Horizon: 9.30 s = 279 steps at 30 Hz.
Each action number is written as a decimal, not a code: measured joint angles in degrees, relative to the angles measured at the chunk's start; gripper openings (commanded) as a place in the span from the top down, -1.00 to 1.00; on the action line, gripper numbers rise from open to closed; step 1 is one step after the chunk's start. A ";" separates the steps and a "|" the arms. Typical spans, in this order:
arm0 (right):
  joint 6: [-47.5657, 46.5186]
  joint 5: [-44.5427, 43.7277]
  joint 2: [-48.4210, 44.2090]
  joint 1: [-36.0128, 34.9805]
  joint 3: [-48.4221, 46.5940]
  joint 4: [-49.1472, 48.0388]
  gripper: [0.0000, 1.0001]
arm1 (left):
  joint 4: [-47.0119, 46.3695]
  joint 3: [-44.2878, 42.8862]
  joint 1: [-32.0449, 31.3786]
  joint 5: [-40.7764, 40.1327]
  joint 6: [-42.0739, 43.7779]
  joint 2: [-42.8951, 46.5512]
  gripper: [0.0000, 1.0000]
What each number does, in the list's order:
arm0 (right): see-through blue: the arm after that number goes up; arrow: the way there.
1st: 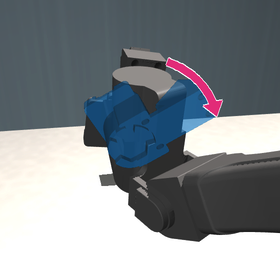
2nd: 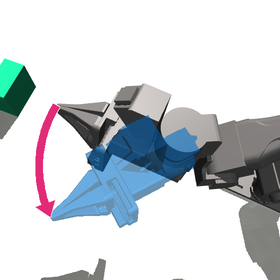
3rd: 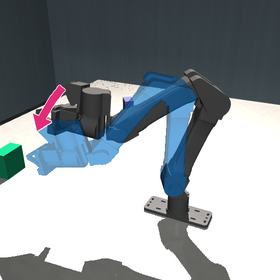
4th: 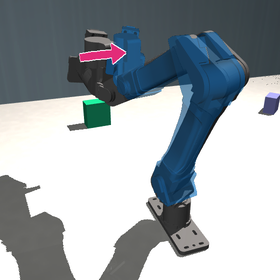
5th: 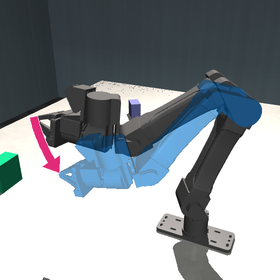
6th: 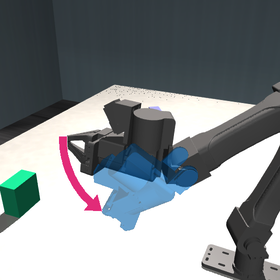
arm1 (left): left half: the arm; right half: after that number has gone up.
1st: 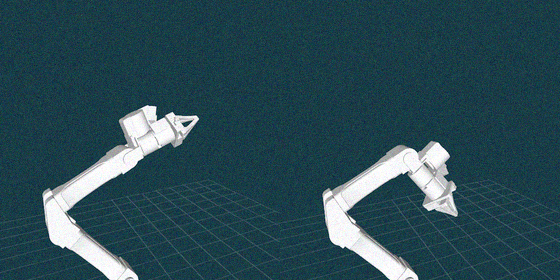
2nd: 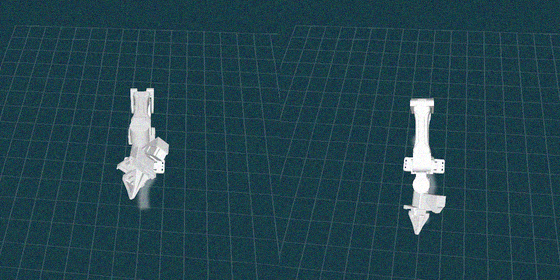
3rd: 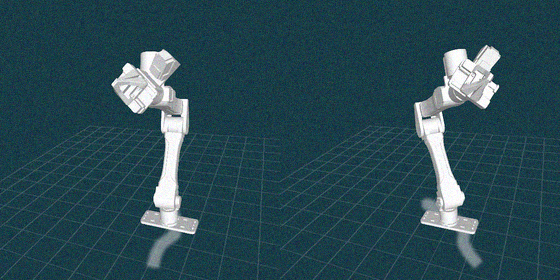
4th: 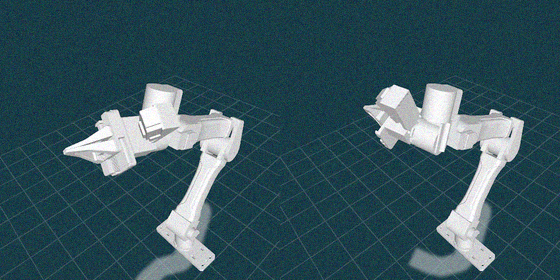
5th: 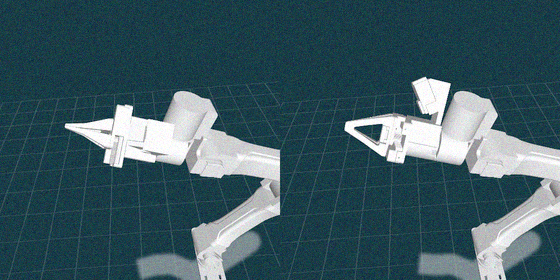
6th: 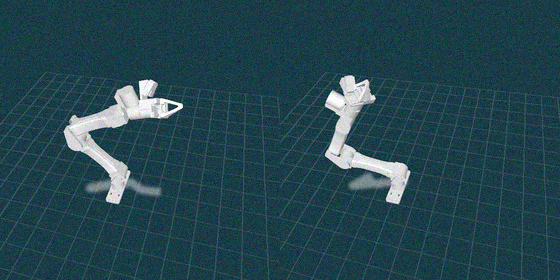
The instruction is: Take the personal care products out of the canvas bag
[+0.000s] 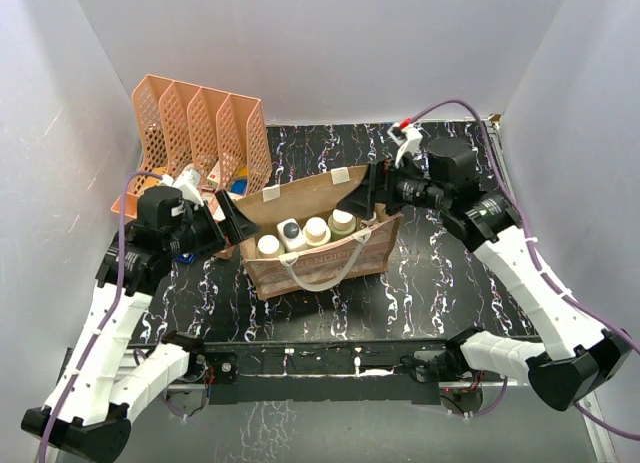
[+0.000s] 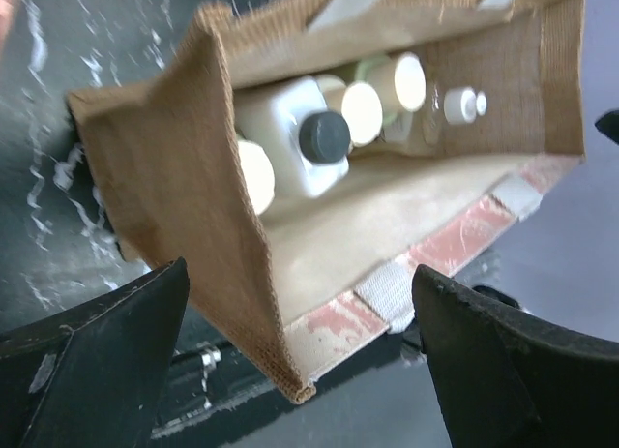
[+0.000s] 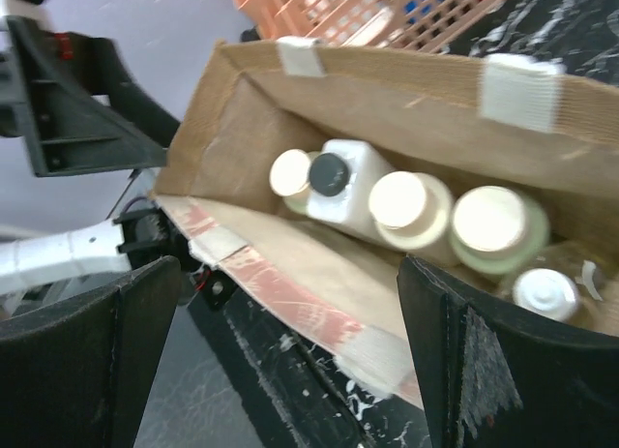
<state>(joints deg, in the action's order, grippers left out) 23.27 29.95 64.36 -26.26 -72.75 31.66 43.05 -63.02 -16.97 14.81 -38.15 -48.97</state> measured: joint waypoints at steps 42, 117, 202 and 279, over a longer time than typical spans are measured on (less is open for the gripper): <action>0.55 -25.44 13.00 -27.02 2.78 -1.18 -0.66 | -8.07 31.54 0.02 23.63 -4.04 10.25 -0.86; 11.87 -51.39 15.72 -33.38 -4.90 2.89 0.85 | -4.72 27.32 0.02 16.57 -4.02 8.57 -0.90; -11.47 -47.98 17.62 38.01 18.23 -24.85 0.00 | -1.36 21.03 0.04 13.16 -3.89 4.26 -0.94; -11.15 -38.88 31.12 -36.96 -2.75 -11.34 -0.75 | 0.31 26.36 0.02 14.95 -5.40 11.56 -0.63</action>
<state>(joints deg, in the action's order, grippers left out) 12.12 -8.93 95.48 -63.22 -75.50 20.32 43.35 -36.67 -16.95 29.76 -43.55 -37.41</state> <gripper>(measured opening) 0.875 0.817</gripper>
